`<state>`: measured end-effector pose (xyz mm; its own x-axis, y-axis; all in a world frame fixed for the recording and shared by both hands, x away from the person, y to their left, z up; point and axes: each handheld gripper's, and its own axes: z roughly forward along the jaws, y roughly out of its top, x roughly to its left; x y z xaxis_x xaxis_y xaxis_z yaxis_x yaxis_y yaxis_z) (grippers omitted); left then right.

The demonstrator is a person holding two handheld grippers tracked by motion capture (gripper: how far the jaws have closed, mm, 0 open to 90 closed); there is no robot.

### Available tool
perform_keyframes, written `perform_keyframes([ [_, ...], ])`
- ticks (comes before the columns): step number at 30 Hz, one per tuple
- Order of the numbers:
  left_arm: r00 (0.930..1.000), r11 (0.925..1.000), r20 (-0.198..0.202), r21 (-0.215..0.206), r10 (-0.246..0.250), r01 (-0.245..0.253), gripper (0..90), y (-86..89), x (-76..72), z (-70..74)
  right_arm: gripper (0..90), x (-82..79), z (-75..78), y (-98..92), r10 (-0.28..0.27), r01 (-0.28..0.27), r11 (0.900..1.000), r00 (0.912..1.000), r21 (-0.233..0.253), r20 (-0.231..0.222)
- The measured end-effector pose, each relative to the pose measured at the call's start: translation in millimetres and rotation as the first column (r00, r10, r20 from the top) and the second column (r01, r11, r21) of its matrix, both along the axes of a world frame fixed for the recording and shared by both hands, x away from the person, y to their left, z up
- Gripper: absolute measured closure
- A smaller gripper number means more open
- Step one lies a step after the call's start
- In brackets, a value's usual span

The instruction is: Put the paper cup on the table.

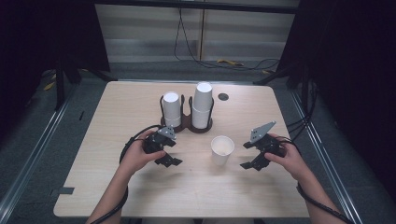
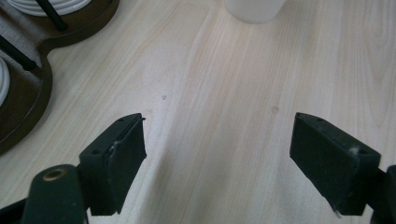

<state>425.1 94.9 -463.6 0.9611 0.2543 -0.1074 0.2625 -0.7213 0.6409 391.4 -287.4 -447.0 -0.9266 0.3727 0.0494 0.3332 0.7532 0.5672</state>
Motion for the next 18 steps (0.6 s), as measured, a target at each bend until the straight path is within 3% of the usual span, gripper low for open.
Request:
perform_keyframes([
  [18, 0.9999, 1.0000, -0.011, 0.005, 0.004, -0.004, 18.0, 0.0, 0.6, -4.4, 13.6, -9.8, -18.7, -32.2, -0.107, 0.107, 0.994, 0.9941, 0.028, 0.018],
])
